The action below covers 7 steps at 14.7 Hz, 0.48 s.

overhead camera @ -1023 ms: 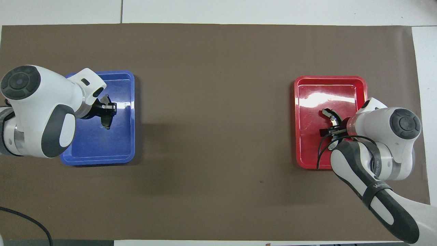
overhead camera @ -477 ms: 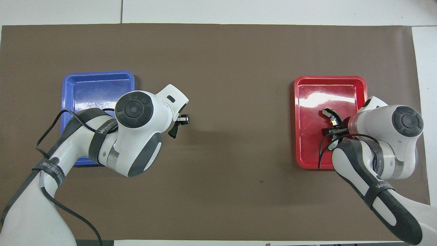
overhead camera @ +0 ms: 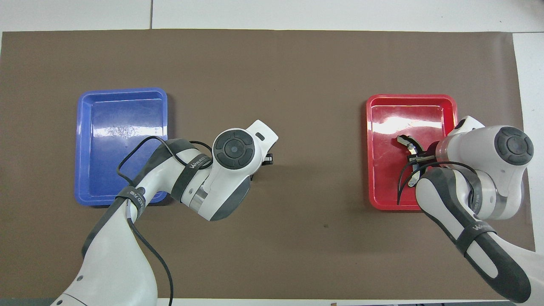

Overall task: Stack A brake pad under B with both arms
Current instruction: 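Carry the small pad with the left gripper toward the table center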

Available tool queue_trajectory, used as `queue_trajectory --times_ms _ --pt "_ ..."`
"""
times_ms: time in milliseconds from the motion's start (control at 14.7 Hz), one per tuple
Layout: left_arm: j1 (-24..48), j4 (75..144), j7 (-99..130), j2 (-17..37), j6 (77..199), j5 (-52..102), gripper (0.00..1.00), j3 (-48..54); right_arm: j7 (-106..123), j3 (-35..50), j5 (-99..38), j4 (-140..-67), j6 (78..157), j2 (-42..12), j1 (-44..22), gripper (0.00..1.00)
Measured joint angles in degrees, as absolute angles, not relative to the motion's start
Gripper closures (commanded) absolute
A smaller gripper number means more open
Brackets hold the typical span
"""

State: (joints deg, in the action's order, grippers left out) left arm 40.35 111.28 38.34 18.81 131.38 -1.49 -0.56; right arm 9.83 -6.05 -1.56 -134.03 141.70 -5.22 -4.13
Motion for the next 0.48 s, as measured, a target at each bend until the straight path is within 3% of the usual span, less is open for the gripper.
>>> queue_trajectory --times_ms 68,136,273,341,409,477 --pt "40.59 111.35 38.36 18.99 131.84 -1.49 0.78 -0.56 9.83 -6.04 -1.70 -133.67 141.50 -5.22 -4.15 1.00" --pt "40.86 111.58 38.36 19.06 132.83 -1.49 0.69 -0.57 9.83 -6.04 -1.85 -133.20 140.98 -5.22 -4.15 1.00" --pt "41.24 112.26 38.36 19.14 134.32 -1.49 0.28 -0.56 9.78 -6.04 -2.08 -131.75 139.03 -5.19 -4.15 1.00" --pt "41.31 112.31 38.36 19.15 134.47 -1.49 0.14 -0.57 9.45 -6.04 -2.18 -130.82 137.70 -5.09 -4.17 1.00" --pt "41.34 112.31 38.36 19.15 134.57 -1.49 0.04 -0.57 8.81 -6.03 -2.21 -129.85 136.25 -4.97 -4.23 1.00" --pt "41.35 112.30 38.35 19.14 134.68 -1.49 0.02 -0.58 8.00 -6.02 -2.22 -128.90 135.00 -4.84 -4.37 1.00"
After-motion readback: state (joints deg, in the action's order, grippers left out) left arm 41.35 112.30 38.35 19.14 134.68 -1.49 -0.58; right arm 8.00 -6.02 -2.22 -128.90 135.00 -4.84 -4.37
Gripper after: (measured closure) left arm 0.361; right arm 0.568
